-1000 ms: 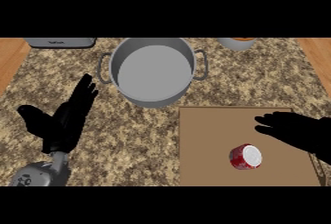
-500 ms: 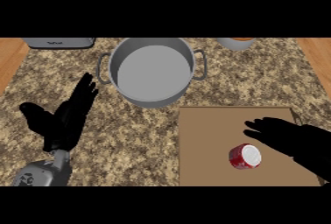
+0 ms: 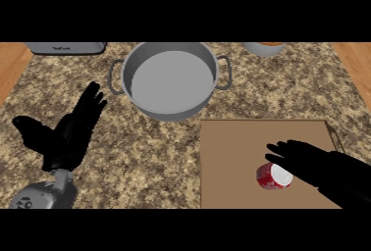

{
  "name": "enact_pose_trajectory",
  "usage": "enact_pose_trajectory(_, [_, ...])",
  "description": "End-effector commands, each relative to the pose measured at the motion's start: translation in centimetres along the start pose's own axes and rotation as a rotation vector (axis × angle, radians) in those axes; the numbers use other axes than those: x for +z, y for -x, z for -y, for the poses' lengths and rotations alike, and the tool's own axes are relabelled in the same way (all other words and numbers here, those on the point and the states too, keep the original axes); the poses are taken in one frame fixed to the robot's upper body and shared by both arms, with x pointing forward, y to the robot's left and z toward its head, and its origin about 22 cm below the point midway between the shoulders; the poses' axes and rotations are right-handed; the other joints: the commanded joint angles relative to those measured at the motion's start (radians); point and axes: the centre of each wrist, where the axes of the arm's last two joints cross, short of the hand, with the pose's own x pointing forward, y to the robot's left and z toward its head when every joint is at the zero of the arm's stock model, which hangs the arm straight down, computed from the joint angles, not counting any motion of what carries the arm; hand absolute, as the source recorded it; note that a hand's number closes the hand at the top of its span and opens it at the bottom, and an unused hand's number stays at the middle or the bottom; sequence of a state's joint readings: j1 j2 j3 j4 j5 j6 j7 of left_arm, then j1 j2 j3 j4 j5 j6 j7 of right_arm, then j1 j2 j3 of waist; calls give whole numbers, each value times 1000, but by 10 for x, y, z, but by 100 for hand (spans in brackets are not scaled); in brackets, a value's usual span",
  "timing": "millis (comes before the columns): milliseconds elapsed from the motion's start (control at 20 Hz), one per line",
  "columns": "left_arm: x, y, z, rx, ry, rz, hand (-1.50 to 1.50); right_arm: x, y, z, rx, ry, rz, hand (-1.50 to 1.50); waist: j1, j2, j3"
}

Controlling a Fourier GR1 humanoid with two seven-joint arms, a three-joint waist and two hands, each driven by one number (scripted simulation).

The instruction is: Pick the can from the tray and place it in the pot

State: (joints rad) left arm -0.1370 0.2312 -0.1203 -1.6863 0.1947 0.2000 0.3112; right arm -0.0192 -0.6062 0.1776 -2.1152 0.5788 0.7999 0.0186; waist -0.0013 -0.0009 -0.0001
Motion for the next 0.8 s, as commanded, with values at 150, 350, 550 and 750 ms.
enact_pose_trajectory(150, [4, -5, 23, -17, 3, -7, 0, -15, -9, -11, 57, 6, -102, -150, 1, 0, 0])
enact_pose_trajectory(350, [-7, 8, 5, -13, 6, 3, 0, -39, -5, -24, 43, -28, -129, -150, 1, 1, 0])
enact_pose_trajectory(550, [18, -8, 7, 3, -3, -12, 0, -48, -10, -38, 75, -40, -131, -150, 4, 0, 0])
enact_pose_trajectory(750, [-6, 8, -2, -1, -12, 12, 0, -68, -7, -45, 140, -80, -148, -150, 3, 1, 0])
